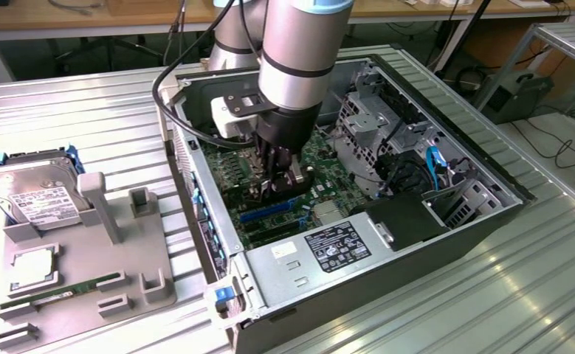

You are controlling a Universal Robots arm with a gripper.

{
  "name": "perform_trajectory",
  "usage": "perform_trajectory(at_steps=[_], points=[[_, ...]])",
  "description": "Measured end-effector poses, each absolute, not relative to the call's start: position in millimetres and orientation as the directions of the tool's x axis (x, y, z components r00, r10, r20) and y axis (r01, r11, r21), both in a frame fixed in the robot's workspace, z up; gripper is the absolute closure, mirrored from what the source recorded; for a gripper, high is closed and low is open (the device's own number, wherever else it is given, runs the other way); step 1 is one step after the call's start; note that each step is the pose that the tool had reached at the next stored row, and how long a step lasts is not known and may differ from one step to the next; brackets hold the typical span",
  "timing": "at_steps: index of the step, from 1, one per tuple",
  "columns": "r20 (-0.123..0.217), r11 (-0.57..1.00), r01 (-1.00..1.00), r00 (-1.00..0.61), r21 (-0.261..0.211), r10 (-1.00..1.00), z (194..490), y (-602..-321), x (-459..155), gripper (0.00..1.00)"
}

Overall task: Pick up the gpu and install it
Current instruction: 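Insert the gpu into the slot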

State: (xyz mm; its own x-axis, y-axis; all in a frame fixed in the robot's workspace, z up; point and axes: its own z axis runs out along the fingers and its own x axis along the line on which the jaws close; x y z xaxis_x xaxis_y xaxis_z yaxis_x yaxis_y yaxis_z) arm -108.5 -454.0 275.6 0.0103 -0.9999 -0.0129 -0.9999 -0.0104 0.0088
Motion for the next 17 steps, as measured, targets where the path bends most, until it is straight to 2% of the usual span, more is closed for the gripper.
perform_trajectory(at_steps=[17], points=[[-0.013,-0.010,-1.000,0.010,0.009,-1.000,270.8,-455.8,-111.6,0.74]])
